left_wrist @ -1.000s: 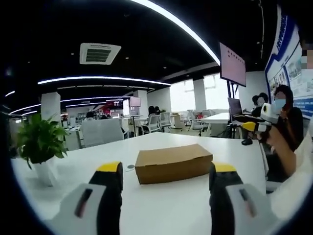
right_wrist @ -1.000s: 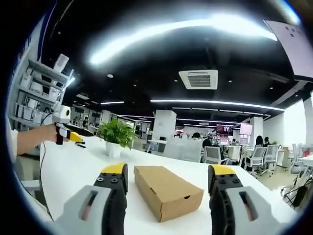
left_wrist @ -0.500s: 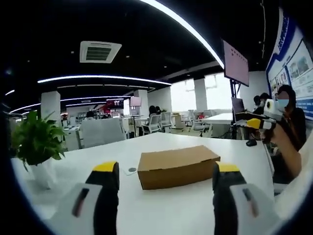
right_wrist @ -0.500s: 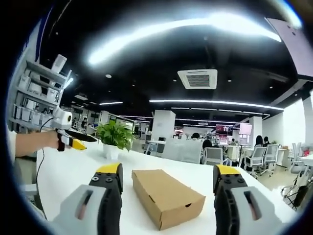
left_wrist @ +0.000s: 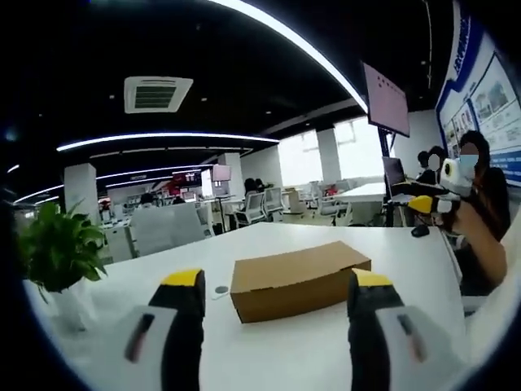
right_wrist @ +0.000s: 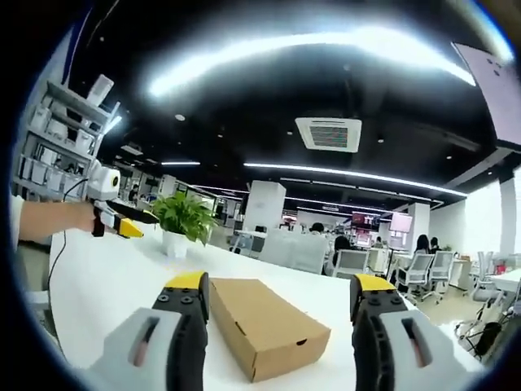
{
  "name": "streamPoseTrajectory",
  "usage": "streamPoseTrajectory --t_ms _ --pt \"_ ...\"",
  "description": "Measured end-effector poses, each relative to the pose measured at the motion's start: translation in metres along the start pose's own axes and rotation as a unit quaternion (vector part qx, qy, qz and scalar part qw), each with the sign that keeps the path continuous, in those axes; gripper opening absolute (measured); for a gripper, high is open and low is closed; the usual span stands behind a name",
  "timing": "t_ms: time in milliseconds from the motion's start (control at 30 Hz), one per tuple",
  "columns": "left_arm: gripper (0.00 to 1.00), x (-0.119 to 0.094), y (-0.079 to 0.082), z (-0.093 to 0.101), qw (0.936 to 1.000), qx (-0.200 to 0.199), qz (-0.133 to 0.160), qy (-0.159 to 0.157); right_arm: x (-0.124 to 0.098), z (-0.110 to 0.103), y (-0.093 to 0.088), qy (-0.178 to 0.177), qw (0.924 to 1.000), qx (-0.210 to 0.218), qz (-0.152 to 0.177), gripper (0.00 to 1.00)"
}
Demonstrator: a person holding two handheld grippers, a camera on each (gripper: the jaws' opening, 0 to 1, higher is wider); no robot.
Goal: Operate the shoe box by opening the lid, removing the specified soft item, and placing it in the target area until the item is outside and the box remains undamaged.
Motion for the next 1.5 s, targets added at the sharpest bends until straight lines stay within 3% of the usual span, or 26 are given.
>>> streamPoseTrajectory --t_ms 100,200,333,500,667,767,900,1033,1133,1333,1500 --pt "0.66 0.003 -0.014 -0.003 0.9999 -0.004 -0.008 0.008 0.001 0.002 -0.011 0.002 0.9994 0.03 -0.014 0.73" --pt "0.73 0.007 -0.024 -0.004 0.9995 -0.031 -0.006 -0.002 0.003 0.006 -0.02 -0.009 0.9987 0.039 -0.033 0.74" --pt "0.74 0.013 -0.031 -0.014 0.9995 -0.029 -0.01 -0.002 0.006 0.01 -0.026 -0.012 0.9985 0.042 -0.033 0.76" --pt "0.85 0.023 -0.042 -0.019 0.9981 -0.048 -0.011 -0.038 0.012 0.007 -0.033 -0.007 0.9985 0.047 -0.027 0.78" --pt "0.81 0.036 -0.056 -0.023 0.9978 -0.045 -0.026 -0.04 0.023 0.004 -0.039 -0.001 0.9988 0.029 -0.039 0.82" --pt "0.81 0.047 -0.055 -0.029 0.9976 -0.037 -0.03 -0.051 0.042 0.012 -0.031 0.015 0.9982 0.009 -0.058 0.86" --pt "0.81 0.061 -0.046 -0.041 0.9974 -0.045 -0.015 -0.054 0.052 0.017 -0.011 0.009 0.9993 -0.002 -0.037 0.86" --pt "0.81 0.071 -0.037 -0.047 0.9971 -0.046 -0.002 -0.062 0.063 0.013 -0.024 0.009 0.9986 0.007 -0.051 0.86" --pt "0.85 0.074 -0.037 -0.046 0.9966 -0.039 -0.005 -0.072 0.071 0.008 -0.031 0.014 0.9987 0.025 -0.043 0.87" --pt "0.86 0.082 -0.047 -0.051 0.9957 -0.04 -0.012 -0.082 0.084 0.003 -0.046 0.011 0.9984 0.029 -0.047 0.92" --pt "0.88 0.098 -0.062 -0.06 0.9952 -0.039 -0.037 -0.081 0.09 0.006 -0.058 0.002 0.9976 0.045 -0.053 0.96"
Point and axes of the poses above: the point that each gripper's makers call its tool centre point, and the gripper's own axes: x roughly forward along the fingers, z roughly to its right, y roughly out of its top, the point moved 5 cm from there along -x, roughly backward along the fingers, and after that the axes turned 1 degree about -z, right-handed, at the moved point
